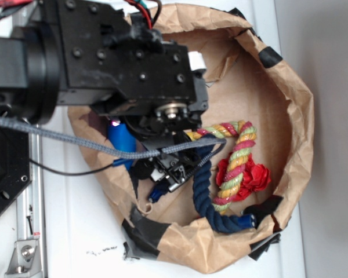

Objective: Grab the blue bottle.

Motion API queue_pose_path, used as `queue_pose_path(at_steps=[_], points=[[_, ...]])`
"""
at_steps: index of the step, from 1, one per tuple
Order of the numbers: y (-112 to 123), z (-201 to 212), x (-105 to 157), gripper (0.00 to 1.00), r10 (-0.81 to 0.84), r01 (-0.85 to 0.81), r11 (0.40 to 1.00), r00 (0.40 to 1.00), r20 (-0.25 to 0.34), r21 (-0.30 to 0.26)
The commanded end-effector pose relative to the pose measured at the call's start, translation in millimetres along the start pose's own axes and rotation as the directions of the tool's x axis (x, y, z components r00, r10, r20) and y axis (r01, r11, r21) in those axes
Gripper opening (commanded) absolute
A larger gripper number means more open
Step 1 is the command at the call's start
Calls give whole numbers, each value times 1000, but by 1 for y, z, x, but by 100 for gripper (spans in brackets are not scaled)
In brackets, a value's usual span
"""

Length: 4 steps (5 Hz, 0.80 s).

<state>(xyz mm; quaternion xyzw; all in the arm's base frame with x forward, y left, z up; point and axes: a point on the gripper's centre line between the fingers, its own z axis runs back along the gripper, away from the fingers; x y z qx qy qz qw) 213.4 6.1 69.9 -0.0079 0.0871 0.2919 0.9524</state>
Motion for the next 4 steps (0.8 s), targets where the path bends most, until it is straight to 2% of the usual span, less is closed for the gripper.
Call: queue_pose_path(at_steps=[1, 3, 4], points=[[33, -35, 8, 100, 67, -68, 996, 998, 19, 60], [44, -51, 16, 100, 154, -145, 984, 985, -79, 102], [45, -41, 30, 0, 145, -144, 987, 989, -3, 78]])
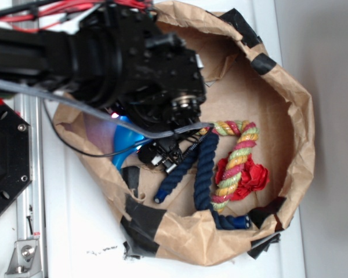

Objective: Grab the blue bottle.

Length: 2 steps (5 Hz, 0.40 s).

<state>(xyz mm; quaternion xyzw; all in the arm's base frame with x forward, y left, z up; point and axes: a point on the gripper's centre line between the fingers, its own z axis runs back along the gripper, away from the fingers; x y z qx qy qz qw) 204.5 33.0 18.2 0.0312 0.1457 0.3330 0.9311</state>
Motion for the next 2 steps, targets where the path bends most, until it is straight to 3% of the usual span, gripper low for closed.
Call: queue_pose_path(at_steps=[1, 2], points=[[13, 36, 22, 0, -41, 69, 991, 974, 225, -116], [-4, 75, 22, 0, -195, 271, 953, 892, 408, -136]])
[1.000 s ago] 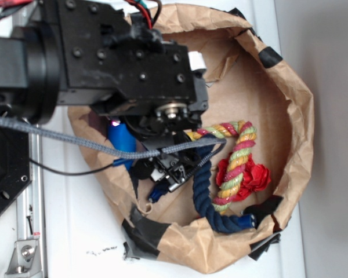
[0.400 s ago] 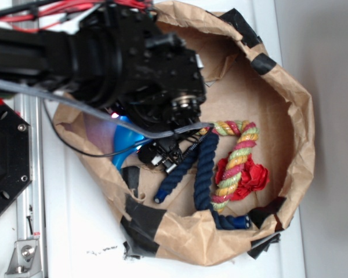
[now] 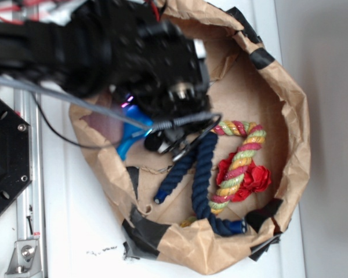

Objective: Grab the blue bottle.

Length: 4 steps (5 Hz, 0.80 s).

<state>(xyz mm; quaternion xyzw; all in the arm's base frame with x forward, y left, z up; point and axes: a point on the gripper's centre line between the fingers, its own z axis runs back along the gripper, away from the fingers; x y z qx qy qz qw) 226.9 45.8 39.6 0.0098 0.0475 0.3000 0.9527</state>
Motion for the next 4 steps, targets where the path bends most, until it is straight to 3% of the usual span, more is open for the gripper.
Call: queue_pose_path(at_steps=[1, 2, 3, 4], points=[[-24, 75, 15, 0, -257, 301, 948, 917, 305, -106], [-37, 91, 10, 0, -319, 367, 924, 894, 315, -106], [-42, 98, 3, 0, -450, 482, 875, 841, 300, -38], [-37, 93, 3, 0, -443, 469, 882, 859, 258, -47]])
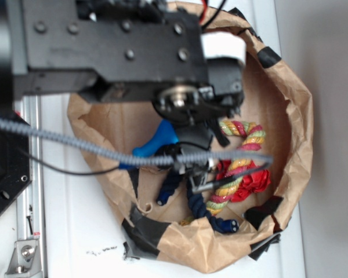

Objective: Grab the blue bottle.

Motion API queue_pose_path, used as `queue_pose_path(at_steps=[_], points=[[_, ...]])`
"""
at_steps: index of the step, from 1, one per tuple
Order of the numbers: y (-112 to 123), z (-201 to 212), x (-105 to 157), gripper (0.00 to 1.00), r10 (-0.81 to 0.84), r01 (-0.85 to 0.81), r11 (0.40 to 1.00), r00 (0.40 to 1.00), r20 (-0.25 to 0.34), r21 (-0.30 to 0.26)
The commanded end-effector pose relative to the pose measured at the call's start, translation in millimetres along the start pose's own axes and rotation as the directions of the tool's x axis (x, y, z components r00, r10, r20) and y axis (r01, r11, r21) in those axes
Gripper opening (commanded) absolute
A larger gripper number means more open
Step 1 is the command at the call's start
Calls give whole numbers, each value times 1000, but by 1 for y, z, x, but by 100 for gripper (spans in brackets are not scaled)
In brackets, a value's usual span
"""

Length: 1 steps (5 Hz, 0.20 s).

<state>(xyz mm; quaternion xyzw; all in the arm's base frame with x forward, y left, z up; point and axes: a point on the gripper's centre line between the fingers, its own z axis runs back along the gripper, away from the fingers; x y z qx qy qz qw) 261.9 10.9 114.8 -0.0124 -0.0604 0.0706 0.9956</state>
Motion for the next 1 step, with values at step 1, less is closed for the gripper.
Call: queue_pose_path(at_steps=[1], points=[[10, 15, -1, 0, -10, 10, 1000, 999, 44, 5]])
